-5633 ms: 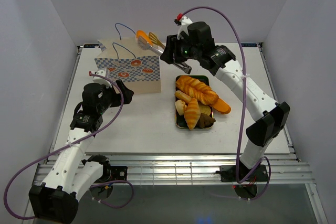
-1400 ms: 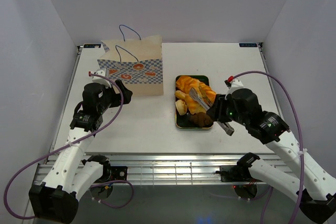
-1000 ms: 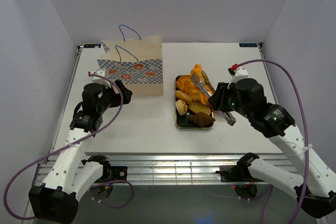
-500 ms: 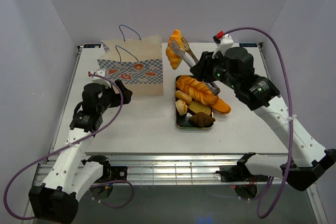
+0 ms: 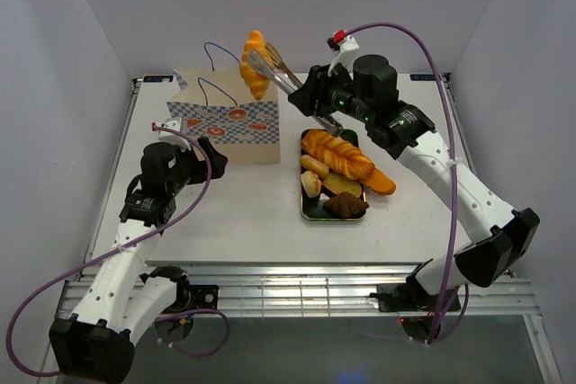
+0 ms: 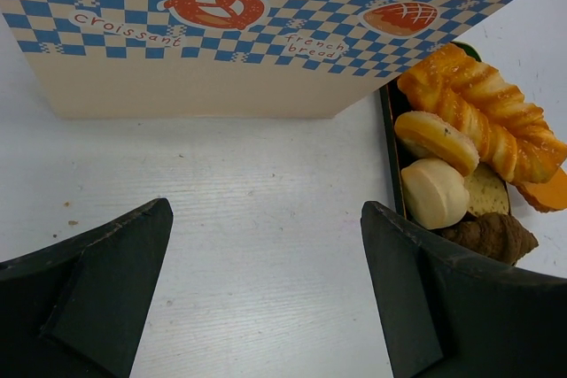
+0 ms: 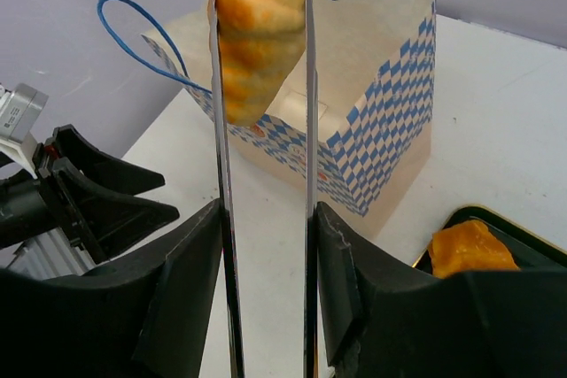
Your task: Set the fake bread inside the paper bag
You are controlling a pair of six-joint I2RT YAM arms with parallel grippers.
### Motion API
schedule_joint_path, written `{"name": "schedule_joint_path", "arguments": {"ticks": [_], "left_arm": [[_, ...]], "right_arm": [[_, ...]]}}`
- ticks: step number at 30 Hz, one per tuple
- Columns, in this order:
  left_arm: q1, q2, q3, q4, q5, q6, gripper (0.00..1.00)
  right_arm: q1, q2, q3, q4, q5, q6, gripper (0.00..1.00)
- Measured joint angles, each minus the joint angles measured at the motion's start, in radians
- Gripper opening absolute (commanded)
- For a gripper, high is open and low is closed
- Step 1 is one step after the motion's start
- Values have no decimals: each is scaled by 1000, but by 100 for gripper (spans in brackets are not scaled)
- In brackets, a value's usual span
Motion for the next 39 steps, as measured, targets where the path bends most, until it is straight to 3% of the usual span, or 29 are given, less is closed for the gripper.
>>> {"name": "schedule_joint_path", "arguments": {"ticks": [11, 23, 39], "left_arm": [[0, 1, 0, 0, 9, 0, 98], [0, 3, 0, 1, 18, 0, 98], [0, 3, 0, 0, 24, 0, 98]], "right_arm": [[16, 121, 33, 153, -22, -32, 51], [47, 229, 118, 163, -16, -58, 56], [66, 252, 127, 178, -2, -67, 60]]}}
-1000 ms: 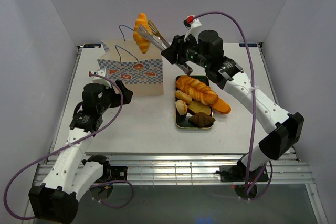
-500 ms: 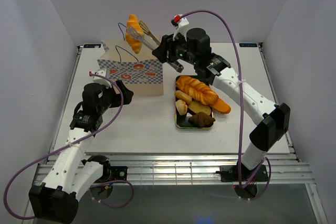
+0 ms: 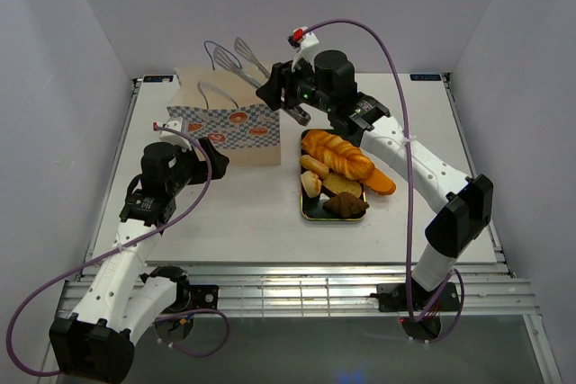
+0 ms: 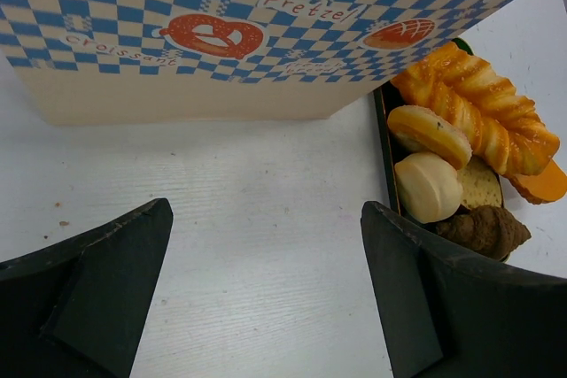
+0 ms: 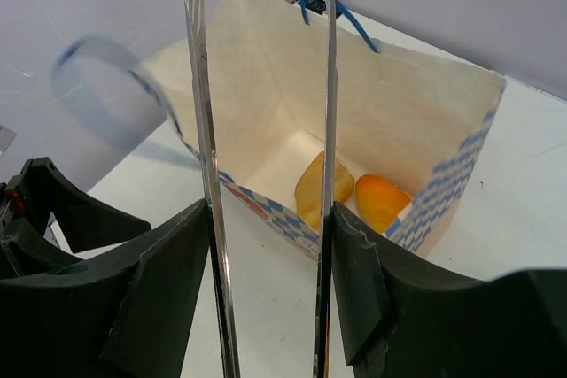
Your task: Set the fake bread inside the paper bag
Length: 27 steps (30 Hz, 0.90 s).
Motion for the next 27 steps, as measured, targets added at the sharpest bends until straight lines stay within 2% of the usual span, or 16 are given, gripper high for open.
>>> {"name": "schedule_joint_path", "arguments": {"ticks": [15, 20, 27], "left_arm": [[0, 0, 0, 0, 2, 0, 98], [0, 0, 0, 0, 2, 0, 98], [0, -1, 0, 0, -7, 0, 98]], "right_arm": [[1, -48, 1, -44, 25, 0, 61], [1, -190, -76, -54, 66, -5, 62], [1, -497, -379, -53, 196, -11, 64]]}}
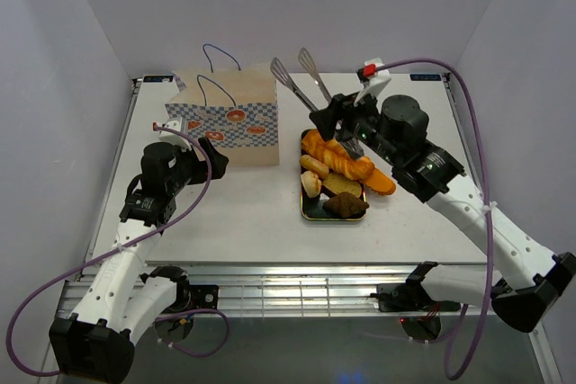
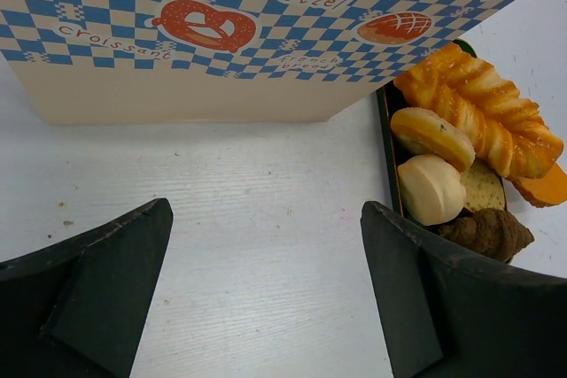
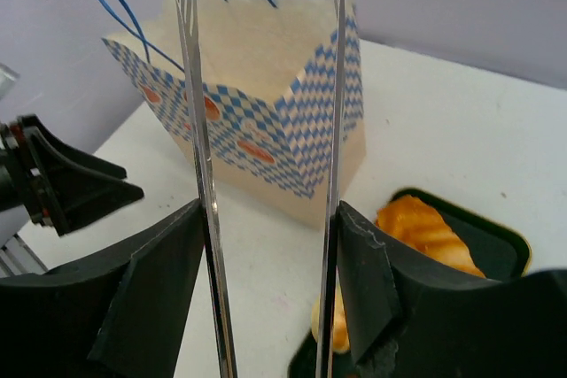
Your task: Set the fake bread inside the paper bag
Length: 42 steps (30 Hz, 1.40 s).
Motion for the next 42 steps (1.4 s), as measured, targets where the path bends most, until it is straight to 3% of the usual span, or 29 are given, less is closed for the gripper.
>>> {"name": "schedule_joint_path", "arguments": {"ticks": [9, 14, 26, 42], "left_arm": [[0, 0, 0, -2, -10, 0, 98], [0, 3, 0, -3, -14, 0, 98], [0, 14, 0, -8, -18, 0, 98], [0, 15, 0, -8, -17, 0, 98]], "right_arm": [[-1, -310, -353, -79, 131, 47, 64], [-1, -398, -477, -147, 145, 74, 63], [-1, -419, -743, -190, 64, 159, 61], [-1, -327, -757, -100, 66, 169, 61]]}}
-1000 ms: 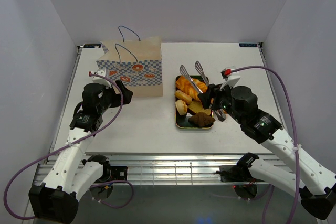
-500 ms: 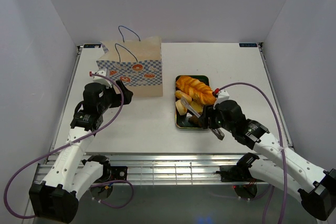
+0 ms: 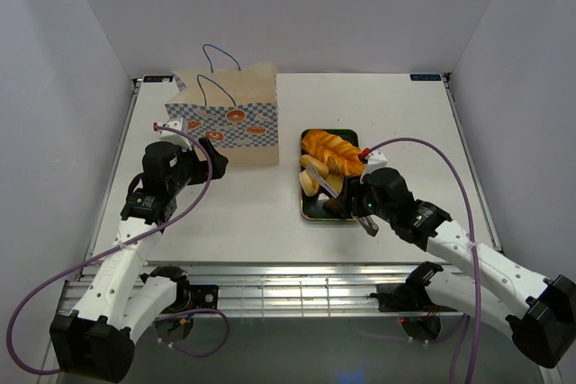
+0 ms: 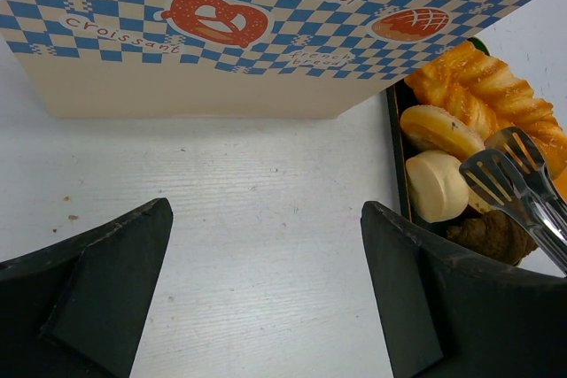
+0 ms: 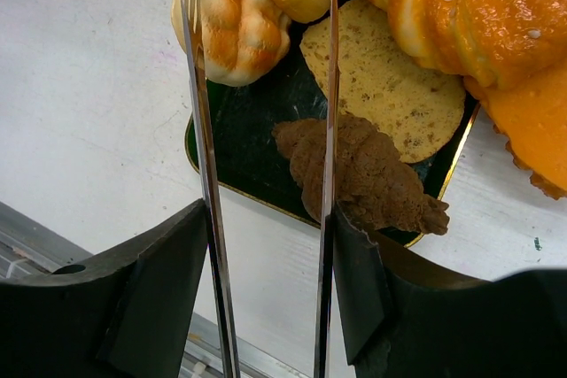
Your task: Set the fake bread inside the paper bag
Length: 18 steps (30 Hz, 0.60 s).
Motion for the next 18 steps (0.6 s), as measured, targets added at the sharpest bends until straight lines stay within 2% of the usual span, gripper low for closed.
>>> {"name": "schedule_joint_path", "arguments": {"ticks": [4, 7, 18], "left_arm": [[0, 0, 0, 0, 0, 0, 95], [0, 0, 0, 0, 2, 0, 98], [0, -3, 0, 0, 2, 0, 98]], "right_arm": [[0, 23, 2, 9, 0, 0, 61], [0, 34, 8, 9, 0, 0, 61], [0, 13, 73, 7, 3, -3, 61]]}}
